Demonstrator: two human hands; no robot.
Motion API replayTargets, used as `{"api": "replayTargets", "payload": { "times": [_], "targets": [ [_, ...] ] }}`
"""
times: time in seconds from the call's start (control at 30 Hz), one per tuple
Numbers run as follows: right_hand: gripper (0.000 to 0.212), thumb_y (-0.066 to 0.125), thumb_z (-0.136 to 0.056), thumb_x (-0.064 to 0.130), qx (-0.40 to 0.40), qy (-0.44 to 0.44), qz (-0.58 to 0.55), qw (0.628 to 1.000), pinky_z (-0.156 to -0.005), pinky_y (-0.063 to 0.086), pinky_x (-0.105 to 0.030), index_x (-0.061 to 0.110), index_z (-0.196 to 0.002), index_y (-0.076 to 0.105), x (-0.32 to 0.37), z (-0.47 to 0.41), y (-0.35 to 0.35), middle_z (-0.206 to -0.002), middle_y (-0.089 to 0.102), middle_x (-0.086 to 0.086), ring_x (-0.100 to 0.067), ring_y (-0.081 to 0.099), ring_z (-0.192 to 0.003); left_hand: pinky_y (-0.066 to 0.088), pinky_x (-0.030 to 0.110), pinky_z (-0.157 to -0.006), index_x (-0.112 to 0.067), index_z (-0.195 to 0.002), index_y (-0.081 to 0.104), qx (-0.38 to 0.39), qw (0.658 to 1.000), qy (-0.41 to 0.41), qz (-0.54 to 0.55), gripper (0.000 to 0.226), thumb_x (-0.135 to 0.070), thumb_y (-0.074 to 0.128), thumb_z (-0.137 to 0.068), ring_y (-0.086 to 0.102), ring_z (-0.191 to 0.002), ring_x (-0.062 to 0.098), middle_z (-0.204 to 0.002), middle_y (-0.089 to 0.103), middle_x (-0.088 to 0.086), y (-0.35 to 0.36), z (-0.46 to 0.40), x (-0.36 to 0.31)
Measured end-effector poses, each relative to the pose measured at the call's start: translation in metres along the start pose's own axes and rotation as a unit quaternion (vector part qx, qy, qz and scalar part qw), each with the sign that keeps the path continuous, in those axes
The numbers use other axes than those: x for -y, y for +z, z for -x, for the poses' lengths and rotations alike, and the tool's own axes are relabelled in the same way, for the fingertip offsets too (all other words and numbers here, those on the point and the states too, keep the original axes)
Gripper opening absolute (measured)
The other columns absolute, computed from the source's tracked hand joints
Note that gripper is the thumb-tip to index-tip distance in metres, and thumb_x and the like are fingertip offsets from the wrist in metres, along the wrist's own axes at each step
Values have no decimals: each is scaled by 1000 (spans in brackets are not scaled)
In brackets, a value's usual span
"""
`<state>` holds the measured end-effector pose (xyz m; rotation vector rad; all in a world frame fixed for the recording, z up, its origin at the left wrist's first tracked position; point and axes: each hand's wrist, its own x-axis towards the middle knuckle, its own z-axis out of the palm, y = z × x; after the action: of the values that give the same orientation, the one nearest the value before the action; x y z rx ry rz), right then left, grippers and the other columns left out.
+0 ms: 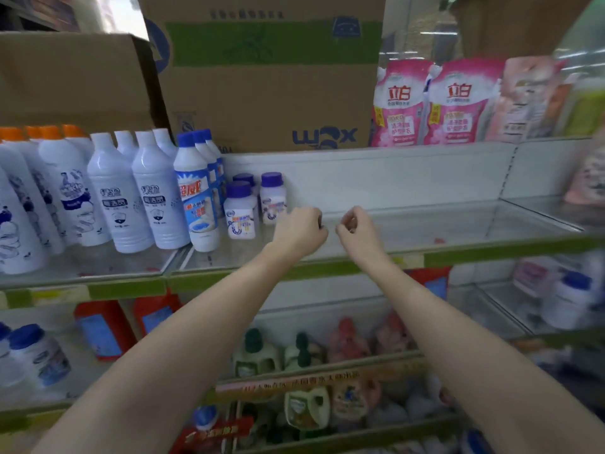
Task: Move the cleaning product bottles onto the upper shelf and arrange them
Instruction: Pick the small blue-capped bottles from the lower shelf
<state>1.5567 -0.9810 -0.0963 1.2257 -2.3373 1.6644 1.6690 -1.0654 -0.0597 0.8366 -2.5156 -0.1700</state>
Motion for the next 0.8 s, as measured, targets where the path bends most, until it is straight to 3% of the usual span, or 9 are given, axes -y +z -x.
{"api": "replayTargets", "payload": {
  "times": [0.1,0.2,0.3,0.43,0.5,0.6,0.7,0.8],
  "targets": [
    [14,64,-89,10,-41,6,7,999,-65,37,-32,16,-82,54,-14,62,-3,-73,56,2,-22,55,-72,42,34,-72,-19,-80,55,41,999,15,13,15,-30,54,-91,63,-94,34,-95,67,10,11,46,-13],
    [11,64,-92,12,19,61,39,997,-64,33,-26,15,-86,56,-41,123,2,-75,57,3,-16,54,-72,43,32,-71,-15,-88,62,71,997,12,3,21,-33,52,-93,65,-92,33,-94,69,9,41,99,-1],
    [8,64,-94,17,79,133,66,986,-64,37,-27,16,-88,58,-71,170,8,-79,60,6,-16,58,-79,48,33,-65,-15,-80,55,147,988,-13,45,21,-29,50,-95,61,-77,26,-80,63,2,78,155,22],
    [10,62,-98,21,95,231,29,968,-64,45,-23,13,-94,60,-92,218,22,-83,61,4,-17,59,-81,58,40,-67,-20,-82,59,205,971,-44,114,14,-25,55,-94,64,-73,21,-80,66,0,117,217,49],
    [10,61,-98,22,103,253,22,962,-74,47,-28,13,-98,61,-100,240,34,-90,63,3,-19,62,-89,59,42,-69,-21,-94,66,210,965,-53,145,8,-25,59,-93,66,-76,18,-86,69,-2,126,240,58],
    [4,63,-97,20,116,269,5,956,-78,46,-30,17,-95,61,-108,263,48,-93,65,5,-19,63,-95,60,43,-74,-20,-106,70,194,959,-77,191,17,-20,62,-91,67,-83,18,-93,72,-1,135,262,65],
    [3,65,-95,18,58,303,-37,950,-89,51,-34,19,-97,64,-111,268,53,-99,67,4,-18,64,-99,59,43,-79,-15,-107,69,185,953,-100,219,17,-21,61,-93,66,-89,19,-99,71,0,144,272,61],
    [9,65,-96,16,8,297,-67,952,-83,48,-27,18,-105,66,-110,261,47,-102,68,4,-12,63,-96,58,39,-83,-16,-113,69,163,952,-103,238,21,-21,62,-94,67,-95,18,-105,72,-1,151,270,50]
  ]
}}
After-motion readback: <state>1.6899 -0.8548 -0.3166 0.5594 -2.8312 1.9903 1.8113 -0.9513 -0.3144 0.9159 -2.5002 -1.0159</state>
